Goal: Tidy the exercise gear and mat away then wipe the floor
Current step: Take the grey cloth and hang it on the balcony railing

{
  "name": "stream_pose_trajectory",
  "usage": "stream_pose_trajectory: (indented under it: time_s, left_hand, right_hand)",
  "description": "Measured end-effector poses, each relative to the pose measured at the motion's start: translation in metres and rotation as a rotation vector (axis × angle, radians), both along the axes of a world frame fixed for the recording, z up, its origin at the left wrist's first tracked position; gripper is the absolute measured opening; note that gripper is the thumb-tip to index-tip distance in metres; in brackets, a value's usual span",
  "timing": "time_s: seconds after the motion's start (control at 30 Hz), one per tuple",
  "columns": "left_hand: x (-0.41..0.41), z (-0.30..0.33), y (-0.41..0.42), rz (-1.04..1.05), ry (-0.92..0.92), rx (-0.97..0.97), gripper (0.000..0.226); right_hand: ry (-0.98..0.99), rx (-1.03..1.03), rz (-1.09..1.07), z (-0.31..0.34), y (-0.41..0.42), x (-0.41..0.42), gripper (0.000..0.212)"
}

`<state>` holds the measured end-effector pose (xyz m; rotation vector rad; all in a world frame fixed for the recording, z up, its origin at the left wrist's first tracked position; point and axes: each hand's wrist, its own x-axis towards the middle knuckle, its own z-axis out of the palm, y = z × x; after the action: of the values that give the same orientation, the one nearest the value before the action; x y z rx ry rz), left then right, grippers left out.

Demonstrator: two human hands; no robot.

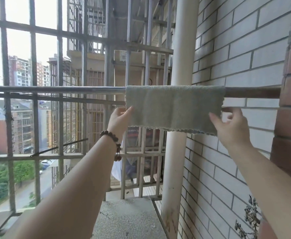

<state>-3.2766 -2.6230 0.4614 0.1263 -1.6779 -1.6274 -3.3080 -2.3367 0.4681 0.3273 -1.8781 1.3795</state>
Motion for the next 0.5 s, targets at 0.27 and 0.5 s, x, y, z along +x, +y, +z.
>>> stream_pose_trajectory:
  time_s: [0.27,0.5]
  left_hand:
    - [-0.007,0.001,-0.003,-0.168,-0.032,0.113,0.024]
    - [-0.002,-0.006,-0.018,-0.053,-0.013,0.064,0.01]
  right_hand:
    - [-0.208,-0.202,0.478,-0.014,-0.002,-0.025,0.01]
    - [-0.177,-0.257,0.375,-0.019,0.005,-0.031,0.014]
